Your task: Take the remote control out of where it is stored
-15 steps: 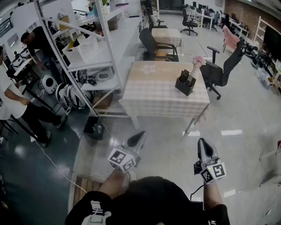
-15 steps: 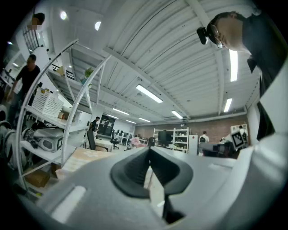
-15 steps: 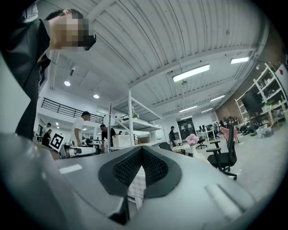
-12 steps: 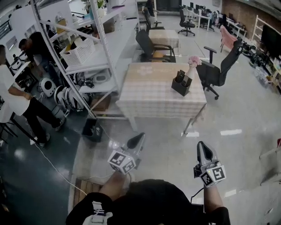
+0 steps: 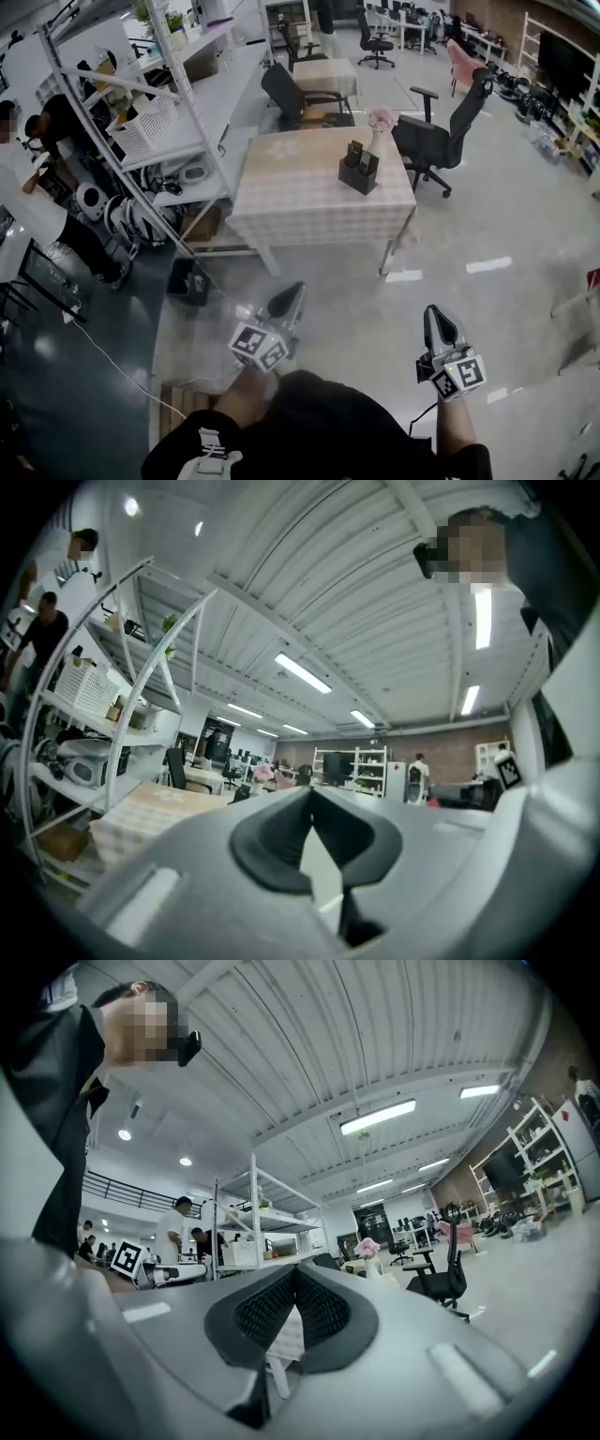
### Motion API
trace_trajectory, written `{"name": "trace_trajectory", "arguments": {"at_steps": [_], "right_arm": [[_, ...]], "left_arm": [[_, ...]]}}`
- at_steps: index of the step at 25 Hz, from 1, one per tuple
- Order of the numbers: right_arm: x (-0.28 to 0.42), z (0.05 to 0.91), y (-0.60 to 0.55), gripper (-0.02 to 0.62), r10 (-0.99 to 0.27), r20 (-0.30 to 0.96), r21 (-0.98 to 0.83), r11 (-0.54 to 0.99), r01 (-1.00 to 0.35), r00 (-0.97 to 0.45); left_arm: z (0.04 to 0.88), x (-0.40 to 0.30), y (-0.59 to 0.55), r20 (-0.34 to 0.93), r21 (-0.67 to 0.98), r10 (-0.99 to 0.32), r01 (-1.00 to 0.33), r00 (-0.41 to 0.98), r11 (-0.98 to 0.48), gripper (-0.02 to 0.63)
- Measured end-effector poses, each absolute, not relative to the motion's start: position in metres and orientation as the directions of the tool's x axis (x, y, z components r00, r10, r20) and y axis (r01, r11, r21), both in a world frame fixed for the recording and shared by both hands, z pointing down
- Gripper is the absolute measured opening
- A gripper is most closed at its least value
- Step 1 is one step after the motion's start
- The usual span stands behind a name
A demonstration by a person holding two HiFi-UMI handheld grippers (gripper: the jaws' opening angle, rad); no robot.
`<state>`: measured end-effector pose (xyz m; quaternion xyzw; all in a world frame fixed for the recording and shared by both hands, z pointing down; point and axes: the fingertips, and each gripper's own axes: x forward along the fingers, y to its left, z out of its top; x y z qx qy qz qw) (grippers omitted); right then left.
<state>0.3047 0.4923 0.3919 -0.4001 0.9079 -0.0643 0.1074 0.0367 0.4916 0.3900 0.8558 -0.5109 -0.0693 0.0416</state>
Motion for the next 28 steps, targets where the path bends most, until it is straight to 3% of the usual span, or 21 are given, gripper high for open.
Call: {"name": "trace_trajectory", "arguments": {"at_steps": [7, 28], "right_arm": [[0.294, 0.4, 0.474, 0.004, -0.76, -0.128, -0.238, 0.647, -0.724, -0.637], [0.161, 0.397, 0.303, 0.005, -0.768, -0.1, -0.24, 0.635, -0.734, -0.632]], "left_arm": [[0.388, 0.028, 0.483, -0.077, 0.117, -0.867, -0.859, 0.493, -0.499, 0.002], [0.393, -0.09, 0.31, -0.068, 0.112, -0.842, -0.835, 0.535, -0.539, 0.002]]}}
